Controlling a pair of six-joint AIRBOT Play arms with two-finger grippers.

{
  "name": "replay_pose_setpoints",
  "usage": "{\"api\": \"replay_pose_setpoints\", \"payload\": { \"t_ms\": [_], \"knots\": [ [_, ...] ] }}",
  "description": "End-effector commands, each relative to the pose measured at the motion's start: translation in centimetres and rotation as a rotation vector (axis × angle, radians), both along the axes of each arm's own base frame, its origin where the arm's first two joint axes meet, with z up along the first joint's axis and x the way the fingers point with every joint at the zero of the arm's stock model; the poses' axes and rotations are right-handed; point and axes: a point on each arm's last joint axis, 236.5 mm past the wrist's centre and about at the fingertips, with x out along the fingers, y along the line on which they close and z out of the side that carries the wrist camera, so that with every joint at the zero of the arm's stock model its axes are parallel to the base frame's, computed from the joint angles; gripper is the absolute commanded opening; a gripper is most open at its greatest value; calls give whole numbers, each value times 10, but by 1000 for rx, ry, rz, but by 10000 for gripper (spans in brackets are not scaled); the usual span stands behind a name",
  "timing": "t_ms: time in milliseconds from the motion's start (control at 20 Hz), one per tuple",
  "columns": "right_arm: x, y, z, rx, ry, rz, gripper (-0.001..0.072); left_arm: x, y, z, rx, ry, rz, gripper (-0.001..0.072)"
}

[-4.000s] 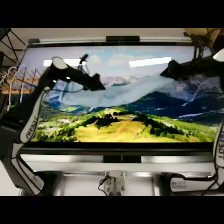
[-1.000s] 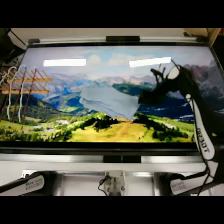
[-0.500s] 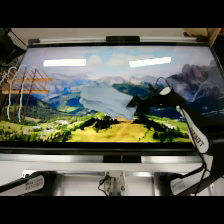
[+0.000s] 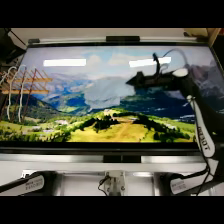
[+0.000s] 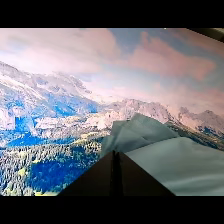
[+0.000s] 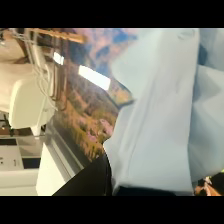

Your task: Fold the shirts.

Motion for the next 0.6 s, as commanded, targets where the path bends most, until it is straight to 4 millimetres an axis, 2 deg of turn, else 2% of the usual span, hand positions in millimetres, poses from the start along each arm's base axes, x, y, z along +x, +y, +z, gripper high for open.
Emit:
{"api": "replay_pose_setpoints", "payload": {
  "t_ms": [0, 100, 250, 400, 550],
  "knots": [
    [10, -39, 84, -101, -242, -5, 46, 0, 0, 0, -1, 1, -1, 26],
    [22, -99, 86, -267, -255, -102, 46, 0, 0, -1, -1, 2, -1, 26],
    [29, -202, 61, -456, -190, -249, 46, -3, -2, -3, 0, 16, -9, 26],
    [16, -308, 36, -634, -105, -399, 46, -5, -3, -6, 2, 31, -17, 26],
    [-13, -386, 21, -752, -23, -489, 46, -5, -3, -6, 1, 31, -17, 26]
  ]
}}
